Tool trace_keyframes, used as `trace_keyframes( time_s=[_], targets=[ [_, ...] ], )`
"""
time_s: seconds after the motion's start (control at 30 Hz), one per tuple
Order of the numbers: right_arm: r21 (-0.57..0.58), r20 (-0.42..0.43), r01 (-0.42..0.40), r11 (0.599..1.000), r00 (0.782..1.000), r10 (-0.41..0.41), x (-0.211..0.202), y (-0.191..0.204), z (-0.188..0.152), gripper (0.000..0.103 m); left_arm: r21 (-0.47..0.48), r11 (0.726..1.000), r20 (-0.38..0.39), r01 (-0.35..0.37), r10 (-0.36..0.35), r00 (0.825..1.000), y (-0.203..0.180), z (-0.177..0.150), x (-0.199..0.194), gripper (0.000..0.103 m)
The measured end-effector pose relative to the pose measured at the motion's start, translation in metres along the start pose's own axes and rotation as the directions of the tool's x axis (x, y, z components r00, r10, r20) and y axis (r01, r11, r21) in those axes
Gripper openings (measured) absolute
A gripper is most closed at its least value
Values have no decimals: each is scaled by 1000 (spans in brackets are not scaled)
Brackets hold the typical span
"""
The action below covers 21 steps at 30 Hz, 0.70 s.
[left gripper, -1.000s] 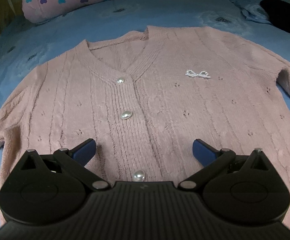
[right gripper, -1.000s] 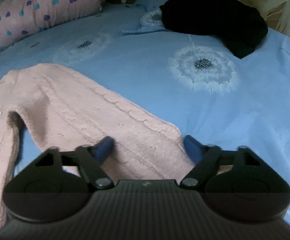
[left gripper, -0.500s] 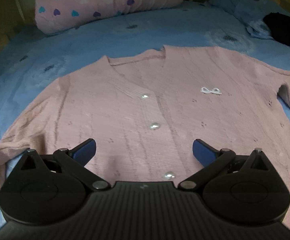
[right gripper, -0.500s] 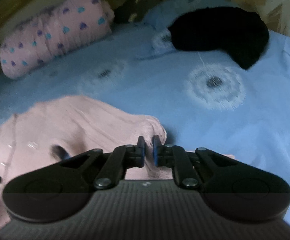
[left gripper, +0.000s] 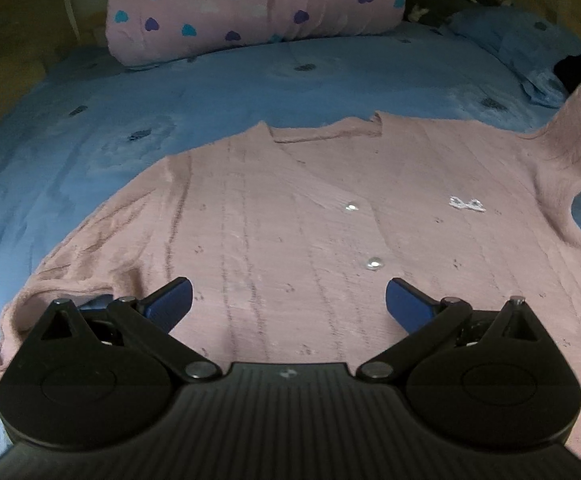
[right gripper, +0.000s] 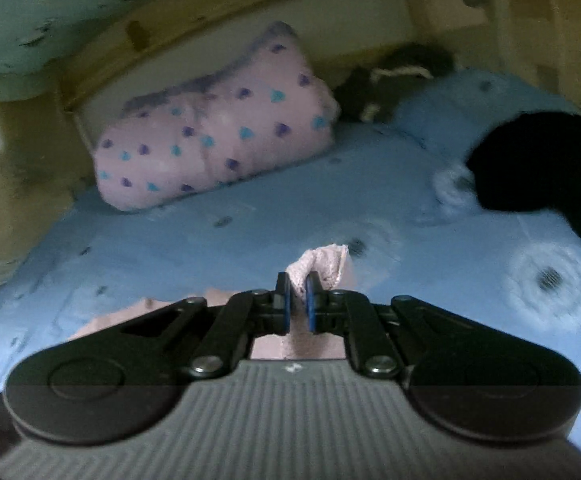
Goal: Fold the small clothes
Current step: 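Lift the held sleeve and fold it across the cardigan body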
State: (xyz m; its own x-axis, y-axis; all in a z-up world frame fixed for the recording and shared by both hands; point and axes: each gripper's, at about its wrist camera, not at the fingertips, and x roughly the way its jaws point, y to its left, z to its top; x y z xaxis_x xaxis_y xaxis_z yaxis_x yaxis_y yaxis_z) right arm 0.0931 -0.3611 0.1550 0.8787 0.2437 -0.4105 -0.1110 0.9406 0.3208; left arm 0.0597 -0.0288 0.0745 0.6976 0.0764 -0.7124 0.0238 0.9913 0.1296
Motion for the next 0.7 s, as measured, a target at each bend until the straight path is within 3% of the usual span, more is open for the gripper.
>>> trace_keyframes(
  time_s=[0.13,0.33,0.53,0.7],
  targets=[
    [-25,0,-69,997,998,69,13,35,12,11,13,1000,23,-21,21,1000,12,5,2,103],
    [-66,-66,-148,987,987,144,53,94,11,11,-8,998,53,-55,55,997,39,17,16,103],
    [-57,-166,-204,977,967,192,109,139,-15,11,-77,995,41,-57,60,997,65,15,39,103],
    [-44,-290,-224,974,936,202,158,162,-51,11,-99,993,-14,-58,57,998,74,4,61,103]
  ],
)
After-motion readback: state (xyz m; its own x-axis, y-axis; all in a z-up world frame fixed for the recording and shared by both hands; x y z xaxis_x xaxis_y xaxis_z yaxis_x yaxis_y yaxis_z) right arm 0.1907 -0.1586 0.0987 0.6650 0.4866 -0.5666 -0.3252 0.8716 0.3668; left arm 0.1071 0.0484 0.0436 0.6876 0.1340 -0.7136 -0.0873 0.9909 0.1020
